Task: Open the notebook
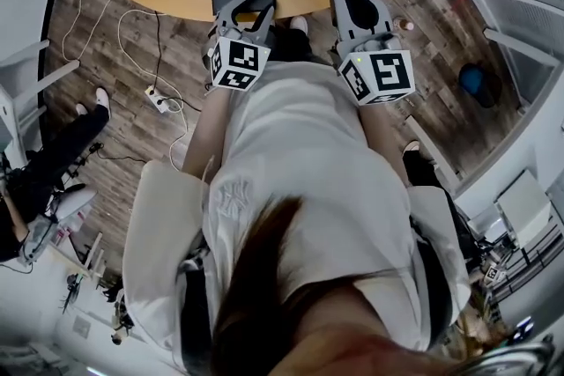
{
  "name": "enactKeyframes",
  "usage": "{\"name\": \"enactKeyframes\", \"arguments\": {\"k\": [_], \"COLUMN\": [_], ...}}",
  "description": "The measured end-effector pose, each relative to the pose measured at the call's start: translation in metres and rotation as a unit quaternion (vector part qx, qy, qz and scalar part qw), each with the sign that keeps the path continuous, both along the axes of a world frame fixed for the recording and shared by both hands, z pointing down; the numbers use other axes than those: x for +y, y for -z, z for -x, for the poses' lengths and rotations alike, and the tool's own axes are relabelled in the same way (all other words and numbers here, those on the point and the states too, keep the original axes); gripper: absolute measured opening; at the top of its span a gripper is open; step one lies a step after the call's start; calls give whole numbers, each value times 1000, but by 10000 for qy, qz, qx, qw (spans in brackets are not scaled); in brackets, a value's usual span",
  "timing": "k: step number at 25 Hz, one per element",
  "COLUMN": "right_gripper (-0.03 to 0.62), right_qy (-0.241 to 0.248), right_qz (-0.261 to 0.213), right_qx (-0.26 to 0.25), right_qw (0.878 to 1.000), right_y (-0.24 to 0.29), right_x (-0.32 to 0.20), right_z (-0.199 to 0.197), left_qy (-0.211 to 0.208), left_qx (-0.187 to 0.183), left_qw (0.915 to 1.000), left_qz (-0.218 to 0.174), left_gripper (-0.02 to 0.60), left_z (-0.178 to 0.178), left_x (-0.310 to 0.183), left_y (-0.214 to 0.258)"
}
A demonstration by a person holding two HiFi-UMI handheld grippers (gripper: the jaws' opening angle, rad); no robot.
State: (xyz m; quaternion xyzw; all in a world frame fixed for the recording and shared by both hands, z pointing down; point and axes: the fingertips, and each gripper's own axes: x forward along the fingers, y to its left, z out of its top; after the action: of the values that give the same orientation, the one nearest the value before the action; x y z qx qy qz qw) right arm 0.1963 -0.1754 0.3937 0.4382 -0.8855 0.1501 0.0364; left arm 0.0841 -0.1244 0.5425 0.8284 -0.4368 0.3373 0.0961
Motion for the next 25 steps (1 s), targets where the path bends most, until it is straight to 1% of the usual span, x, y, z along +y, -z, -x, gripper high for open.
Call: {"name": "enactKeyframes", "arguments": {"k": [4, 8, 13, 18, 23, 25], "right_gripper": [3, 3, 3, 3, 3, 3], "right_qy": [-4, -24, -6, -22, -76, -73], "right_qz": [26, 78, 143, 183, 231, 234], "right_qx": [17, 20, 1, -41, -106, -112], "right_qw": [10000, 10000, 9999, 9998, 9996, 9996], "right_y": [0, -4, -7, -8, -8, -9], "right_x": [1, -2, -4, -5, -8, -9], "right_z": [5, 6, 10, 11, 8, 8], "left_qy": [-370, -551, -919, -1198, -1256, -1310], "left_qx": [-478, -681, -945, -1033, -1029, -1008], "left_qw": [9981, 9959, 9911, 9871, 9862, 9855], "left_qz": [116, 230, 207, 249, 331, 393], "left_gripper": [186, 195, 199, 213, 223, 241], "left_z": [-1, -4, -7, -9, -11, -14], "left_x": [6, 7, 5, 7, 8, 10], "left_y": [-18, -30, -33, -31, -32, -32]}}
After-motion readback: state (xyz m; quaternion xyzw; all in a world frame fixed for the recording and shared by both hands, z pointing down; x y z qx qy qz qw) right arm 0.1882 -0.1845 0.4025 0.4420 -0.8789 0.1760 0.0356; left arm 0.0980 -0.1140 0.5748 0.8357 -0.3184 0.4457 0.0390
